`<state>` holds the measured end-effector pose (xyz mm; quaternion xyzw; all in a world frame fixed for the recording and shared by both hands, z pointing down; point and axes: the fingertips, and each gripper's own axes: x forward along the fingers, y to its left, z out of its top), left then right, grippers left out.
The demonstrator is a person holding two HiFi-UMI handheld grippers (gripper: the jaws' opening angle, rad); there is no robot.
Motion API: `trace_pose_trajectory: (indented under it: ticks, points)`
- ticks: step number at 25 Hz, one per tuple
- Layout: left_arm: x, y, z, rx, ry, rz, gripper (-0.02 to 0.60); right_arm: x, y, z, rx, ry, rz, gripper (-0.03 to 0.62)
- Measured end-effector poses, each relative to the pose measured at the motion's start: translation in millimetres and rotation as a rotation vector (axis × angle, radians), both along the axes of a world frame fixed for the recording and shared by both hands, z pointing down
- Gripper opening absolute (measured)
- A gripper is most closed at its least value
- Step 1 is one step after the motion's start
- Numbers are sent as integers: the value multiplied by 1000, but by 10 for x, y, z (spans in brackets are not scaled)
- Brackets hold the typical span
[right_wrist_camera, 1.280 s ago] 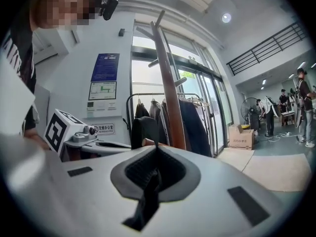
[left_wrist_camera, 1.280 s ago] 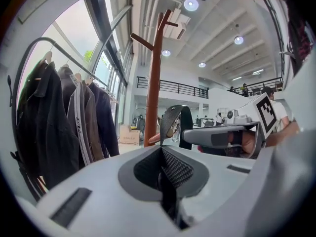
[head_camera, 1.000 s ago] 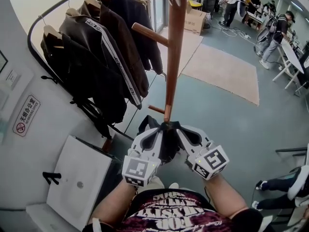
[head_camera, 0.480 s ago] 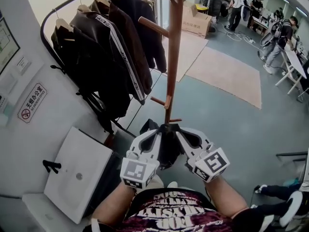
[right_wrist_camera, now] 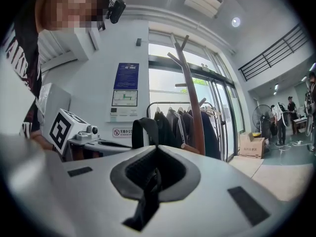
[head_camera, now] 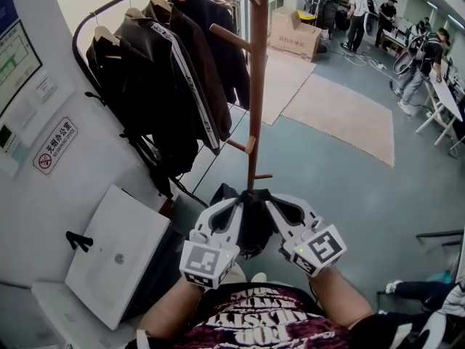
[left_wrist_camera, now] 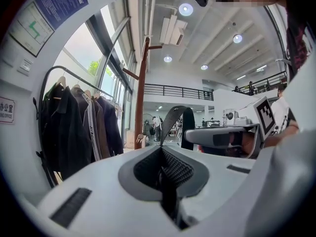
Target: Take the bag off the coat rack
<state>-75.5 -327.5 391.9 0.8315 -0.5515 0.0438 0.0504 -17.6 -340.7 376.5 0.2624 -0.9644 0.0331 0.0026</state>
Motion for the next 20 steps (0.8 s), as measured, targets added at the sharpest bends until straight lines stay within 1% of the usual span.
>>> trace_pose_trajectory:
  ticks: [8,20]
  points:
    - [61,129,-31,9,-2,-2,6,70,127,-26,10,-5,-1,8]
    - [43,131,-26,2,-3,-12,6,45,119,-23,11,0,-10,8]
